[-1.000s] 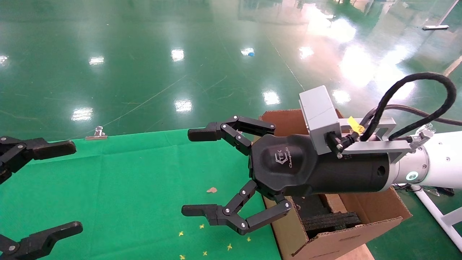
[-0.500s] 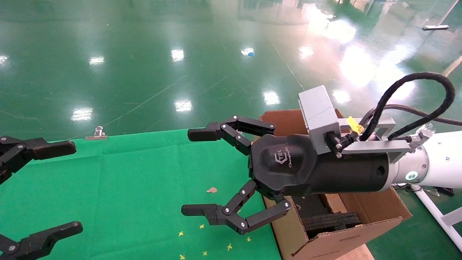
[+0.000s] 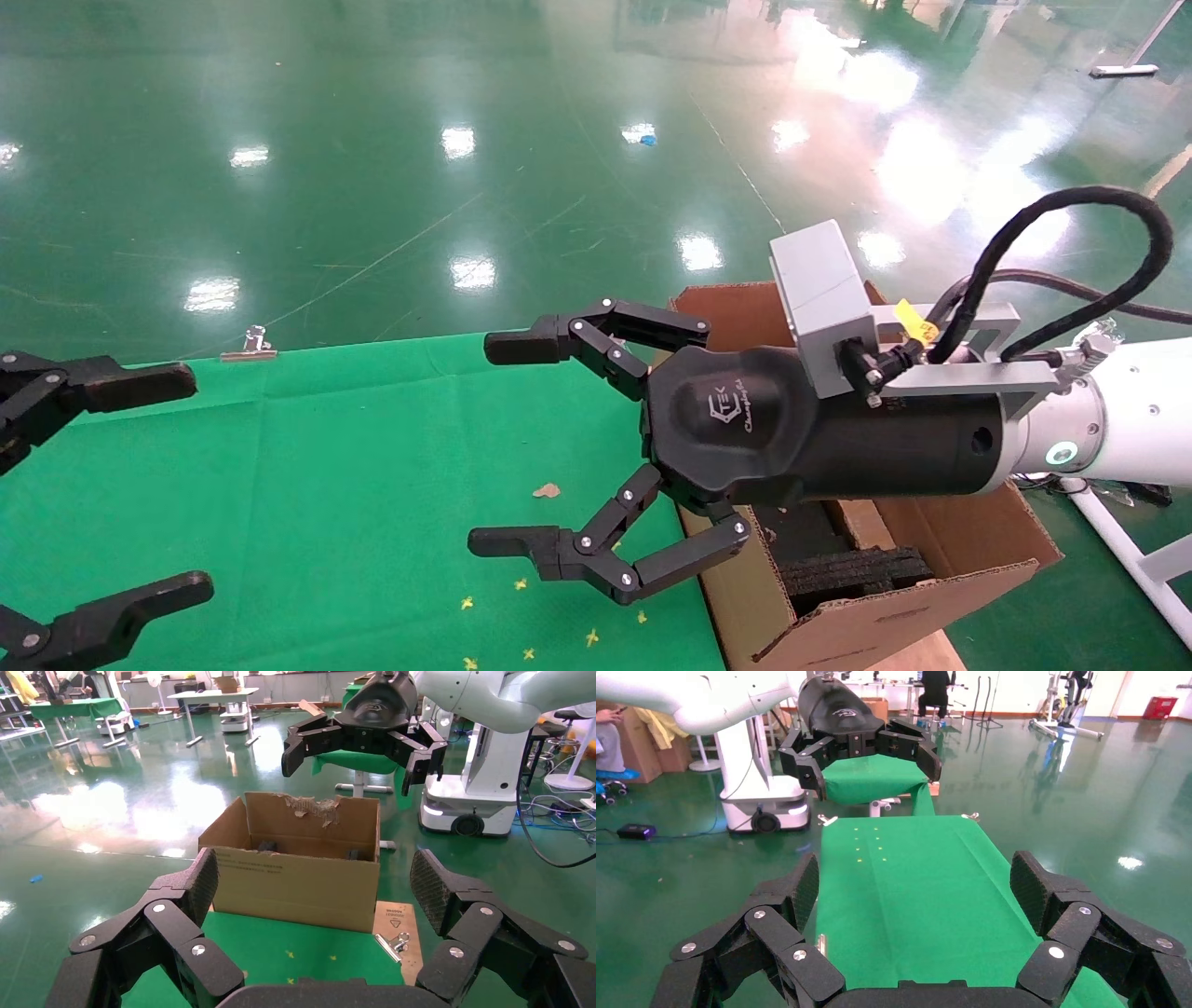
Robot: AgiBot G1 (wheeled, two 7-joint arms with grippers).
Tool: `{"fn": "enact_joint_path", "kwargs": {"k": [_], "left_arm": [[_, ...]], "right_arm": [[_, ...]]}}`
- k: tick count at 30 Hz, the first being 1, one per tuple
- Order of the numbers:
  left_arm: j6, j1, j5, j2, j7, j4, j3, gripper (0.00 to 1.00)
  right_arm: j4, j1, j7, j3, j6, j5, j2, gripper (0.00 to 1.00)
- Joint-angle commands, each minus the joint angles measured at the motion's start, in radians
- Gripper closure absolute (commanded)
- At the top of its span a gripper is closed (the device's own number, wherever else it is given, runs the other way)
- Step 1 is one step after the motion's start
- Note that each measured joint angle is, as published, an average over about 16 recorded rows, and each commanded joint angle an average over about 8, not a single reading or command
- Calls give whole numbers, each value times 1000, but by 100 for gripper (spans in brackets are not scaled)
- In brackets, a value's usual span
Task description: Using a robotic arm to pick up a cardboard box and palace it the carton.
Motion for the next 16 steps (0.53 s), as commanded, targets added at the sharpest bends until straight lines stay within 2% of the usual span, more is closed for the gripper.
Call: {"fn": "enact_joint_path", "kwargs": {"k": [1,16], "left_arm": [[0,0,0,0,0,0,0,0],[0,0,0,0,0,0,0,0]], "right_arm": [[0,0,0,0,0,0,0,0],[0,0,0,0,0,0,0,0]]}}
